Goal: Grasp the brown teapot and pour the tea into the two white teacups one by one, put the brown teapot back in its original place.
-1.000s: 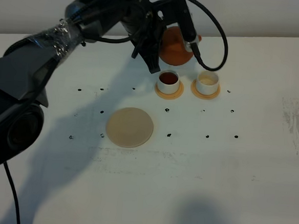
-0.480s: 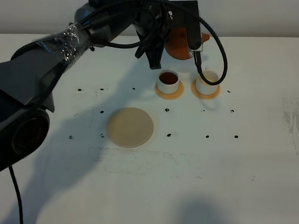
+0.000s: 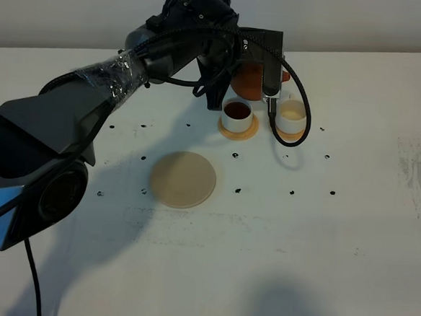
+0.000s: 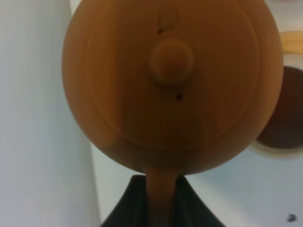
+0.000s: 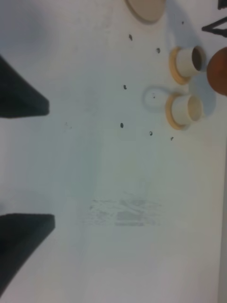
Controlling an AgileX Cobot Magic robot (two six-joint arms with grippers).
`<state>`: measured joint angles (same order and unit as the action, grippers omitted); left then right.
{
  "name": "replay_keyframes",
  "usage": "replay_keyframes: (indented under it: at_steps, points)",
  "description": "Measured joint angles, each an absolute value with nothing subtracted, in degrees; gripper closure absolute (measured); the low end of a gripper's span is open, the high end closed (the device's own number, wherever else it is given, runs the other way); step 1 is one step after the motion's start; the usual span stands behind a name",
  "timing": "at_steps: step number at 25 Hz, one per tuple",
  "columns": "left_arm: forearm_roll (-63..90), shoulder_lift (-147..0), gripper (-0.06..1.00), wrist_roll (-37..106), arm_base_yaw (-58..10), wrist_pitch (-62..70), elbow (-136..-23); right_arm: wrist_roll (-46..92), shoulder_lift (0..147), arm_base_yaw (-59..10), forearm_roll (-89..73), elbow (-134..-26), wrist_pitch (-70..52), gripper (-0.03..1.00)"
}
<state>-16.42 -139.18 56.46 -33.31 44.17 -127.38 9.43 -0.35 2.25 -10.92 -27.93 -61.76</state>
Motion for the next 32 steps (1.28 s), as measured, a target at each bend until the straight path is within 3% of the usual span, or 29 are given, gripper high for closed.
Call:
replay_keyframes:
  at_steps: [32]
  points:
    - [-27.6,-139.2,0.84,62.2,-35.7,38.6,-127.3,9.5,-0.3,2.2,-10.9,-27.9,-61.8,0.50]
